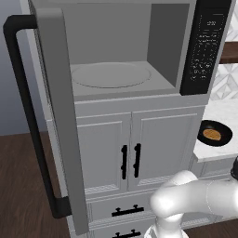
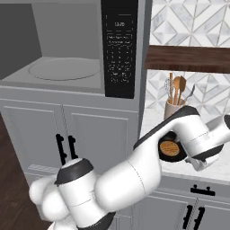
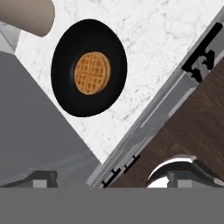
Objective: Open the microwave, place the bowl with waffle inside the microwave, then close the microwave door and turn it on.
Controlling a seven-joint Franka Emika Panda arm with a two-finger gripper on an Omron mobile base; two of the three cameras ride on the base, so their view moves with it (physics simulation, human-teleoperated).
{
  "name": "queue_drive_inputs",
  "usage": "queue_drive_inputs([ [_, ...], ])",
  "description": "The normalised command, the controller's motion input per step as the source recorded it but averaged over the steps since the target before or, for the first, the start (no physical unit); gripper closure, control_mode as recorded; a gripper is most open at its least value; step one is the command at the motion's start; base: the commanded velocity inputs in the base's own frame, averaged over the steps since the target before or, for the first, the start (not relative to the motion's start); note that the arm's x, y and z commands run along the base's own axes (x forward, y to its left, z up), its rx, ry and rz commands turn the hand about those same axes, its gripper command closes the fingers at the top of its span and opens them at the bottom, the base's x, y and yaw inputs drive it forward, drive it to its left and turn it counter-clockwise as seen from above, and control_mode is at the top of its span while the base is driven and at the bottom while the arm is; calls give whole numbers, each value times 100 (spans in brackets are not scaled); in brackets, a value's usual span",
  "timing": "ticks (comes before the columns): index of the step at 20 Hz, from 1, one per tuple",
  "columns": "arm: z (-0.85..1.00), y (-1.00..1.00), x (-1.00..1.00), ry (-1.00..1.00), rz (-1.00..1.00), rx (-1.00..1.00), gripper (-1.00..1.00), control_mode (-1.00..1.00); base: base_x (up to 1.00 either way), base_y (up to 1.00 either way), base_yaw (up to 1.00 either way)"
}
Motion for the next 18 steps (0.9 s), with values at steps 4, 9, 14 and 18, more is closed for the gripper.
queue_drive_inputs([
  [4, -33, 5, 30, 0, -25, 4, -100, -100, 0, 0, 0],
  [9, -75, 5, 30, 0, -18, 0, -100, -100, 0, 0, 0],
  [14, -68, 0, 16, 0, -15, 0, -100, -100, 0, 0, 0],
  [18, -41, 8, 16, 0, -12, 0, -100, -100, 0, 0, 0],
])
